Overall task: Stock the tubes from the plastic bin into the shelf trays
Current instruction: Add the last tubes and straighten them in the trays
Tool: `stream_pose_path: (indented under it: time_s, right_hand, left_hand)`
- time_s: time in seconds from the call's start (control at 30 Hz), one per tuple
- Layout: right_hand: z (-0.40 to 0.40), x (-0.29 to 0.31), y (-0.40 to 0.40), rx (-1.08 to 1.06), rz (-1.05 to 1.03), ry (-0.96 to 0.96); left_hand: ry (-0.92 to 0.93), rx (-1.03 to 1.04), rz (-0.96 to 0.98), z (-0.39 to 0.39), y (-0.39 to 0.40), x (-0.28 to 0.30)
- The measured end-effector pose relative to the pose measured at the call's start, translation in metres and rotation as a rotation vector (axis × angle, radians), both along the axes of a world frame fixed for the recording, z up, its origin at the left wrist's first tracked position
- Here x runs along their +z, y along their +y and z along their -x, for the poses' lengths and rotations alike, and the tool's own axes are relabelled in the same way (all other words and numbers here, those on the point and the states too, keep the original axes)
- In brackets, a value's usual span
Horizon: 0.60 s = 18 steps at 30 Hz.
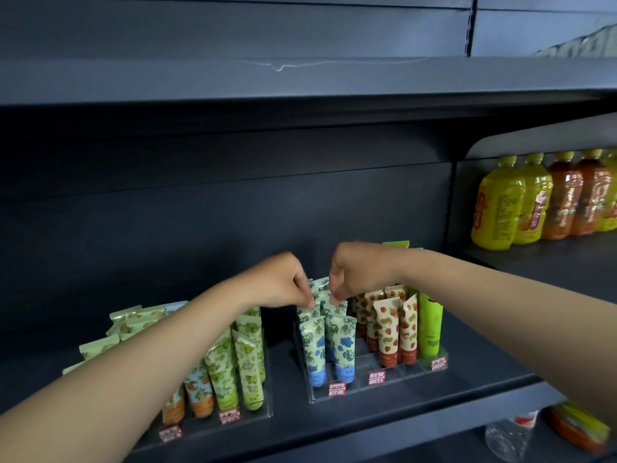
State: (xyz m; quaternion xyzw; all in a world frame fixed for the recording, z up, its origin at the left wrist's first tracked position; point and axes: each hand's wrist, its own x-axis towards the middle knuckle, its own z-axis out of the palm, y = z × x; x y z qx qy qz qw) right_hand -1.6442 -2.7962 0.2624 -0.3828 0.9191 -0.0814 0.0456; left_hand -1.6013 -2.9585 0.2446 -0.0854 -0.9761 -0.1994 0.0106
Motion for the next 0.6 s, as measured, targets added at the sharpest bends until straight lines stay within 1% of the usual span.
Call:
stream_pose_path:
  time_s: [0.1,0.17,0.33,0.6]
  right_hand:
    - [-0.003,-0.0052,0.0004,-0.001,-0.036,0.019]
    - [-0.0041,-0.0066,0.0002,-0.006,-0.043,0.034]
    - [-0.0055,-0.0054,0.0017,0.005,-0.012,0.024]
    - [-0.0087,-0.003,0.0059,-0.01,0.016,0.008]
  left_hand:
    - [0.01,0.023,0.071,-0.002,0.0035,-0.0066]
    - [0.031,0.05,0.085,-0.0022,0.0038,-0.0087]
    - [0.069,0.048,0.045,-0.0031,0.0046,-0.0078]
    - [0.069,0.052,0.025,-0.0098,0.0056,-0.0047]
